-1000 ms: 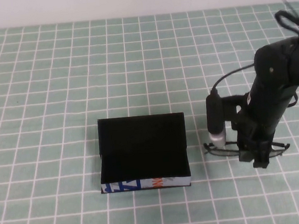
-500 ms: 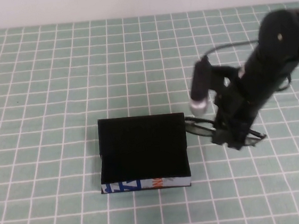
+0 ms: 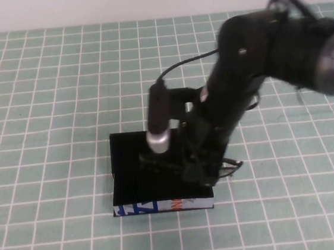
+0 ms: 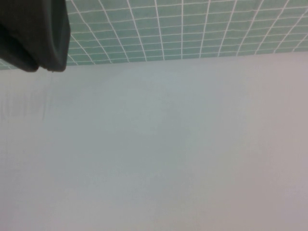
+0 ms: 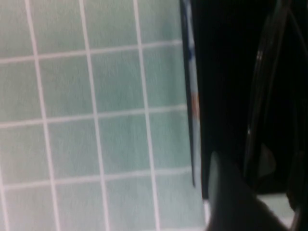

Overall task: Return glasses to glasses case
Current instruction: Place the glasses in the glasses case

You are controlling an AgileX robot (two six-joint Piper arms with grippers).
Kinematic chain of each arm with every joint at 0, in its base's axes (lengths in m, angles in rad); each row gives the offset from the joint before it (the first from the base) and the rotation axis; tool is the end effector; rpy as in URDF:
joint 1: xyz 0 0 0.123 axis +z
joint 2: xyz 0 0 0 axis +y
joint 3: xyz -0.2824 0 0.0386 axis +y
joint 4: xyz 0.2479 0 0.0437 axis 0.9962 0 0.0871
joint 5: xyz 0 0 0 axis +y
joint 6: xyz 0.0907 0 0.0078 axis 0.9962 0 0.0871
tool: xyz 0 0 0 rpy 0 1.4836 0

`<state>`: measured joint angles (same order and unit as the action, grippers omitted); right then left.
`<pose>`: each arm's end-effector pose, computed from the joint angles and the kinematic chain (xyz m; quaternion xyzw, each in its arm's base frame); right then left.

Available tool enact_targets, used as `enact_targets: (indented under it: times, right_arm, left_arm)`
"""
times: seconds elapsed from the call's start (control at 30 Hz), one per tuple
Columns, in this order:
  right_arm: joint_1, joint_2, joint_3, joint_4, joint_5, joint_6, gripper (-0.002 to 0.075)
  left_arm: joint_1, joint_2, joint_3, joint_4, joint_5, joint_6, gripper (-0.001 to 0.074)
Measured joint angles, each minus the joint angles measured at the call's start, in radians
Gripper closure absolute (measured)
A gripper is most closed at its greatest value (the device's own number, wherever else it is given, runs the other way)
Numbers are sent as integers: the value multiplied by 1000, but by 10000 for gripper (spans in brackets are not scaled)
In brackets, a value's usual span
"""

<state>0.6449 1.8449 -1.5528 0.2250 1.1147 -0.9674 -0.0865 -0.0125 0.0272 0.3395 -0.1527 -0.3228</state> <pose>0.2979 0.2469 0.2687 -0.6862 0.7088 0.0848 0.1399 0.0539 -0.0093 0.2175 0.0509 0.6246 -0.0445 0.7780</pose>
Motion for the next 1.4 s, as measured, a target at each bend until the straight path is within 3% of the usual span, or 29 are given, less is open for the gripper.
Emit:
enact_targets:
  times: [0.43, 1.4]
  right_arm:
    - [76, 210, -240, -1, 64, 9, 490]
    - [81, 264, -243, -35, 73, -70, 490]
  left_arm:
    - [0, 0, 0, 0, 0, 0, 737]
    - [0, 0, 0, 0, 0, 0, 737]
